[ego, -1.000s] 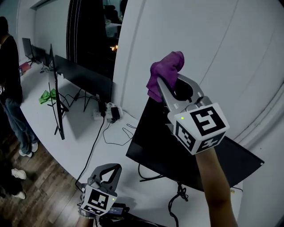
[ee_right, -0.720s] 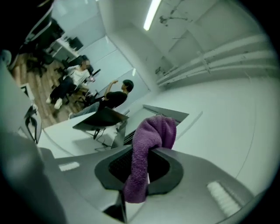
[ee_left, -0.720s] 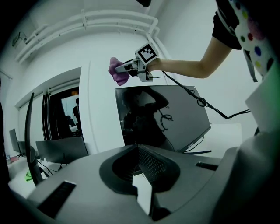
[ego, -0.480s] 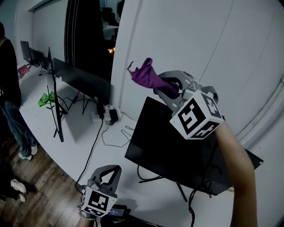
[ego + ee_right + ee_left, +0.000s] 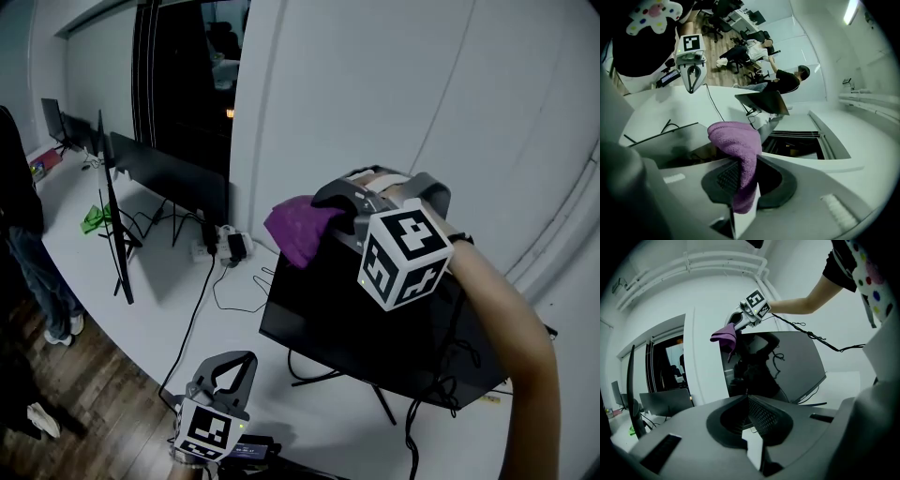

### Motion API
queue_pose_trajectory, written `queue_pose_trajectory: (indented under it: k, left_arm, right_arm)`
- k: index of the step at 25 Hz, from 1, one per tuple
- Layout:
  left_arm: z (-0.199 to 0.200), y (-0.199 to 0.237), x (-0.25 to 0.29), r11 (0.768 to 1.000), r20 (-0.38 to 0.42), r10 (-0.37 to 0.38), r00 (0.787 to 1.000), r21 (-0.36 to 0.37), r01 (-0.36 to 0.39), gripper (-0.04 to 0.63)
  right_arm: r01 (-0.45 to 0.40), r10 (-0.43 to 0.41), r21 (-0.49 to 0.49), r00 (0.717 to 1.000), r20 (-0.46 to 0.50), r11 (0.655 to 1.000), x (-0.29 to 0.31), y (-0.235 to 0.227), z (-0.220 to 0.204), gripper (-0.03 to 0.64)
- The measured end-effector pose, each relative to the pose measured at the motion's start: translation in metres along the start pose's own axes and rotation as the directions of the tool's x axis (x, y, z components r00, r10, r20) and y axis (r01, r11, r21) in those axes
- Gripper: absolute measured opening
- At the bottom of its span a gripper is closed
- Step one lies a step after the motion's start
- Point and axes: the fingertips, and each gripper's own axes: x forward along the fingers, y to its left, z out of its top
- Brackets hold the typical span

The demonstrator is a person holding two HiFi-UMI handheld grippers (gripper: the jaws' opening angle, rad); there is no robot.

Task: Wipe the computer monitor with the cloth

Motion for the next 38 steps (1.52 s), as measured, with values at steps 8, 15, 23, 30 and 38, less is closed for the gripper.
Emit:
queue_pose_trajectory:
  k: [8, 15, 23, 30, 38]
  left_arm:
    - [0.014, -0.036, 0.01, 1.0, 0.002, -0.023, 1.0, 0.018, 0.023, 0.006]
    - [0.029, -0.068, 0.02, 0.997, 0.022, -0.064, 0.998, 0.035, 0.063, 0.006]
    - [0.042, -0.12, 0.035, 0.993, 0.026, -0.113, 0.993, 0.05, 0.111, 0.006]
    - [0.056, -0.155, 0.047, 0.984, 0.042, -0.169, 0.985, 0.068, 0.166, 0.006]
    - [0.069, -0.202, 0.061, 0.971, 0.049, -0.225, 0.973, 0.09, 0.22, 0.006]
  right_arm:
    - [-0.026, 0.026, 0.021, 1.0, 0.0, 0.999, -0.036, 0.028, -0.022, 0.069]
    - [-0.033, 0.034, 0.051, 0.999, -0.013, 0.998, -0.068, 0.053, -0.043, 0.069]
    - [-0.04, 0.043, 0.09, 0.998, -0.039, 0.995, -0.119, 0.09, -0.074, 0.069]
    - [-0.039, 0.048, 0.127, 0.996, -0.07, 0.991, -0.157, 0.118, -0.095, 0.069]
    - [-0.02, 0.042, 0.174, 0.991, -0.123, 0.985, -0.207, 0.155, -0.127, 0.069]
